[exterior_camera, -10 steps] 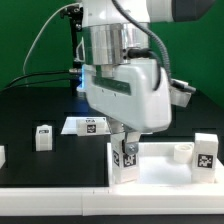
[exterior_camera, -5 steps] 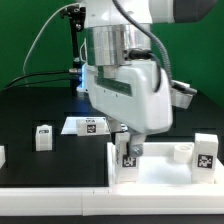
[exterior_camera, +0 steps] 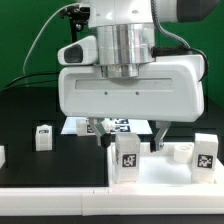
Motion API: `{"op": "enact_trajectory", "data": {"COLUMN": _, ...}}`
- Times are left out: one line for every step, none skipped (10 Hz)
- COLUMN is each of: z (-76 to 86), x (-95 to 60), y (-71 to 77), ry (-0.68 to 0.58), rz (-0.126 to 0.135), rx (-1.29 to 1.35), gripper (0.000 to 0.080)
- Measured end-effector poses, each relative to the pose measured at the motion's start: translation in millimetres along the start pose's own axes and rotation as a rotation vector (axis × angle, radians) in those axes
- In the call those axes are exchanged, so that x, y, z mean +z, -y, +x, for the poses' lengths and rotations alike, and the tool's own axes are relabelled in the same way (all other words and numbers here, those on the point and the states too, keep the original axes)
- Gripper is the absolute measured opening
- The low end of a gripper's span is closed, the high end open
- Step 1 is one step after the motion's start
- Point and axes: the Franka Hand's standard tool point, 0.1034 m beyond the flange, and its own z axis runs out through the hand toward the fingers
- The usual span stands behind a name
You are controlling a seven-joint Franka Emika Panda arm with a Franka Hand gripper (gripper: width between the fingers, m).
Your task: Assemble square table
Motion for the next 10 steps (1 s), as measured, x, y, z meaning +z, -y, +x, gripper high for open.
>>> {"op": "enact_trajectory", "data": {"z": 5.7, "x": -2.4, "y": -1.0, "ry": -0.023, "rz": -0.017, "rx": -0.268, "gripper": 0.0649}}
{"op": "enact_trajectory", "data": {"z": 6.7, "x": -2.8, "y": 0.2, "ry": -0.026, "rz": -0.02, "rx": -0.417, "gripper": 0.0649}}
{"op": "enact_trajectory", "data": {"z": 6.5, "x": -2.4, "y": -0.8, "ry": -0.025, "rz": -0.021, "rx": -0.414, "gripper": 0.0649}}
{"op": "enact_trajectory", "data": {"z": 6.5, "x": -2.3, "y": -0.9, "ry": -0.025, "rz": -0.02, "rx": -0.374, "gripper": 0.0649}}
{"op": "enact_trajectory", "data": {"z": 6.5, "x": -2.2, "y": -1.1, "ry": -0.025, "rz": -0.02, "rx": -0.376, "gripper": 0.0542}}
{"op": "enact_trajectory", "data": {"z": 6.4, "x": -2.1, "y": -0.9, "ry": -0.025, "rz": -0.019, "rx": -0.323, "gripper": 0.0542}}
{"op": "enact_trajectory", "data": {"z": 6.3, "x": -1.9, "y": -0.9, "ry": -0.025, "rz": -0.018, "rx": -0.258, "gripper": 0.0363}}
{"op": "enact_trajectory", "data": {"z": 6.6, "x": -1.9, "y": -1.7, "ry": -0.026, "rz": -0.018, "rx": -0.187, "gripper": 0.0363}}
{"op": "enact_trajectory", "data": {"z": 6.8, "x": -2.0, "y": -2.1, "ry": -0.029, "rz": -0.02, "rx": -0.063, "gripper": 0.0284}}
{"op": "enact_trajectory", "data": {"z": 7.0, "x": -1.8, "y": -2.6, "ry": -0.034, "rz": -0.028, "rx": 0.061, "gripper": 0.0284}}
